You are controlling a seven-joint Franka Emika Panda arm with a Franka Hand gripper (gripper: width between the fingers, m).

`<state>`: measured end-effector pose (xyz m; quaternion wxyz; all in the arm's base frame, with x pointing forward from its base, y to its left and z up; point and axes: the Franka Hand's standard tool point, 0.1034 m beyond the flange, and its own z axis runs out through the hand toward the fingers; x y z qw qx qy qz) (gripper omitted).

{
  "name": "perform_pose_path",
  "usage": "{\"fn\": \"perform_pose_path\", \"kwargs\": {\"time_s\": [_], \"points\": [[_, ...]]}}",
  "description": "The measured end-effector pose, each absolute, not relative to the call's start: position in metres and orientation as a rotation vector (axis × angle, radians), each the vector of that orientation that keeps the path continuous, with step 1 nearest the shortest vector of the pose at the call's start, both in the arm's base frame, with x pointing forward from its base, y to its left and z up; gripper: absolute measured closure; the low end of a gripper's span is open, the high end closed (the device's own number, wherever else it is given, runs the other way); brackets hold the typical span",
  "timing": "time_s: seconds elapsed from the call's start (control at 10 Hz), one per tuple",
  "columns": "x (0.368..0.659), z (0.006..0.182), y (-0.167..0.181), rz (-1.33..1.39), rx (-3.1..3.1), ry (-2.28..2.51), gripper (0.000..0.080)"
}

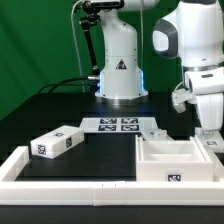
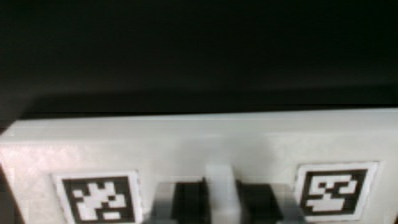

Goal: Assemble cabinet

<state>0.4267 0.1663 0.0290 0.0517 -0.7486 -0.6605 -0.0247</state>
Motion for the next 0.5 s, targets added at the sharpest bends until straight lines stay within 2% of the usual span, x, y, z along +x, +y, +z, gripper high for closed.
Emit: {"fn": "perform_pose_path", "kwargs": {"time_s": [0.2, 0.5], "points": [[0.433, 0.048, 0.144, -0.039, -2.289, -2.032, 0.0731], [0.438, 0.054, 0.119, -0.022, -2.303, -2.024, 0.0731]]}}
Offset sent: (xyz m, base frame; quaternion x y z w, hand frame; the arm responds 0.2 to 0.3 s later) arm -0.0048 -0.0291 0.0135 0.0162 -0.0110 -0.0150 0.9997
